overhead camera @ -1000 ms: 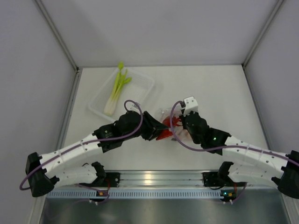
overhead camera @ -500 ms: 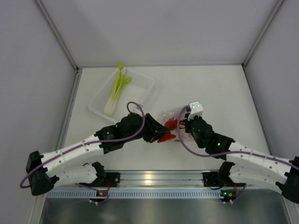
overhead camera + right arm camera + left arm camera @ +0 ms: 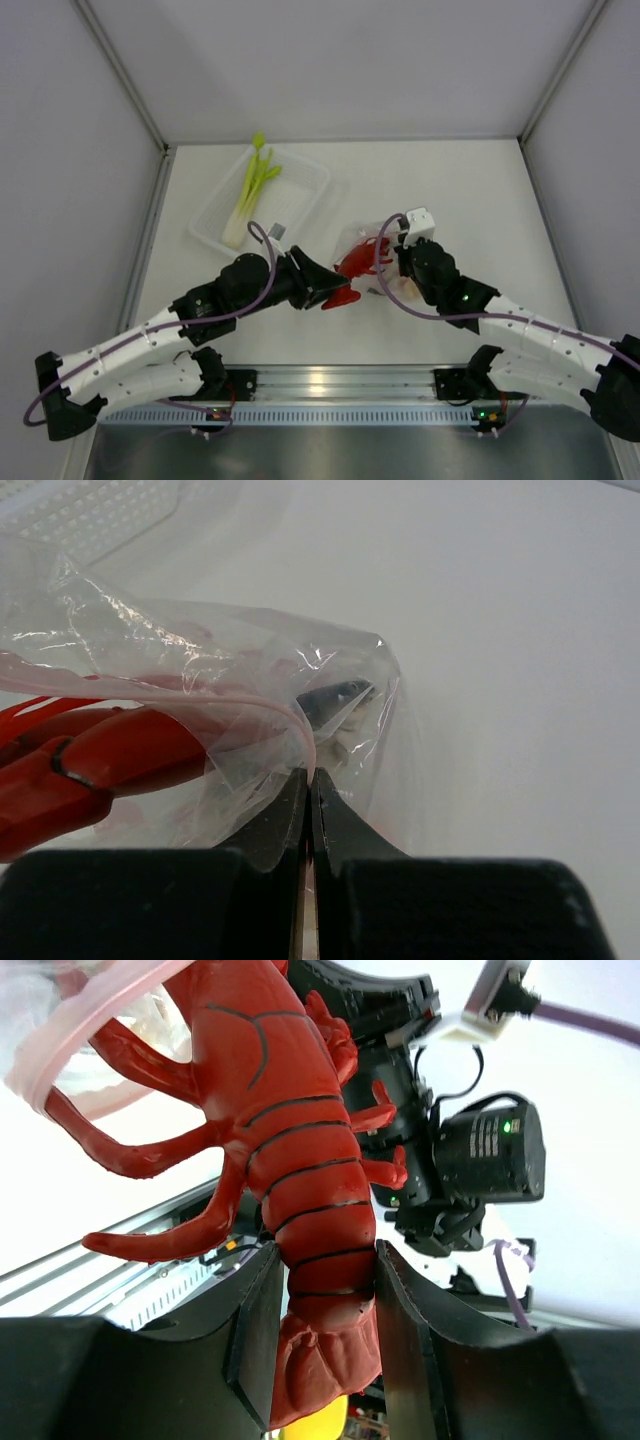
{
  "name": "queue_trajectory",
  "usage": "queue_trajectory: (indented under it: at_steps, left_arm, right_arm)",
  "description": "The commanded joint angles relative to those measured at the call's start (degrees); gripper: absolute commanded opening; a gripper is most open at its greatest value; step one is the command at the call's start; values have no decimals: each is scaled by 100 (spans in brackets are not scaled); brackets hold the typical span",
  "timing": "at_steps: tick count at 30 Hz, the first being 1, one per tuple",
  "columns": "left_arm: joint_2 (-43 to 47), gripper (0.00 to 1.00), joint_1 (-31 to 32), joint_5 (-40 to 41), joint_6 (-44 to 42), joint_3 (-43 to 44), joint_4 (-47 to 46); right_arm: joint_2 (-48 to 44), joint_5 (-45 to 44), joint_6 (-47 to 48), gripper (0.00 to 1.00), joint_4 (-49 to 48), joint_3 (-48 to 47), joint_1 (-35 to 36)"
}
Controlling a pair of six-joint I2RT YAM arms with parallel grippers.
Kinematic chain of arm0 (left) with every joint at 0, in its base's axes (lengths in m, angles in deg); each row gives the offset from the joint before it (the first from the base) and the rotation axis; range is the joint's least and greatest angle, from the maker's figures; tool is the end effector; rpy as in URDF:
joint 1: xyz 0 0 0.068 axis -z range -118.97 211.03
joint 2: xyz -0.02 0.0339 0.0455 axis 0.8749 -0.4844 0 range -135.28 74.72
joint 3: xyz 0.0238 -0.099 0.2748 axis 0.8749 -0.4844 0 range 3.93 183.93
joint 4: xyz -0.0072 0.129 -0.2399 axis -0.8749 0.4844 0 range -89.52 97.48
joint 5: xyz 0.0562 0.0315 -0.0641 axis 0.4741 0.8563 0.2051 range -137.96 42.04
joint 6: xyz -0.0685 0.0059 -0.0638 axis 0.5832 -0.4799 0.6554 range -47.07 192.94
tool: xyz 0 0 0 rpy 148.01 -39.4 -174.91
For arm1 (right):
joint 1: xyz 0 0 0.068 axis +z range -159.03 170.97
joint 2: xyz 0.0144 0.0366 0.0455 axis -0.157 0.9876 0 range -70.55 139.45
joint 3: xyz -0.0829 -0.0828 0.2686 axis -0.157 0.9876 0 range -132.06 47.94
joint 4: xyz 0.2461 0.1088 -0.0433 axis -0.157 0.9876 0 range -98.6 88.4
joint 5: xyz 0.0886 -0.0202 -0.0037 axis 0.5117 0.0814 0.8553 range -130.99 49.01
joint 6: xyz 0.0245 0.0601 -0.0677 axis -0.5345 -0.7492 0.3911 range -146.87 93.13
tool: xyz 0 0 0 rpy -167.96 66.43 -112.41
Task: Open the zip-top bag and remove the fake food
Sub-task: Pick up the fake lobster from the zipper food storage bag, then place the fake lobster in the bin.
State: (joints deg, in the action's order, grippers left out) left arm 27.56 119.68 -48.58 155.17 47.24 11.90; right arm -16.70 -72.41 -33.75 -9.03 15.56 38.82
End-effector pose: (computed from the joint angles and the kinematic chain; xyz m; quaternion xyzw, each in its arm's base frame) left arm 0.1237 -0.2050 0.3232 -0.1592 0.7787 -0.5733 0.1991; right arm 0.2000 0.1554 0.2529 -0.1341 0.7970 0.0523 0.5866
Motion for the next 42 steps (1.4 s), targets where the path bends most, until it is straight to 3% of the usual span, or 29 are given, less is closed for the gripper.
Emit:
queue_trajectory:
  at_steps: [1,7,15,21,25,28,33,39,42]
  left_arm:
    - [285,0,15,-263,-339,72,-616]
    - [575,0,6,-342,-603,178,-334]
    - [875,0,6,-201,-963,116,-333]
    - [796,0,6,0,-1833,248,-580]
    - [1084,0,15,650,-3095,380,-597]
    - [1506,0,6,756,-3704,99,-860]
    - [1833,0,6,1933,-4381,19,-659]
    - [999,0,6,3574,-5428,607,157]
    - [524,0,6,3997,-5920,898,168]
  right_arm:
    - [249,-84,169,0,-46,-444,-171]
    - [574,127,221,0,25,-690,-697]
    - [698,828,55,0,25,-814,-848]
    - [610,1024,-384,0,517,-858,-848]
    - [583,761,-648,0,1052,-963,-857]
    - [627,620,-780,0,1299,-1024,-857]
    - [443,540,-894,0,1528,-998,-848]
    - [48,628,-930,0,1861,-1016,-857]
    - [-181,602,-895,0,2011,-981,-857]
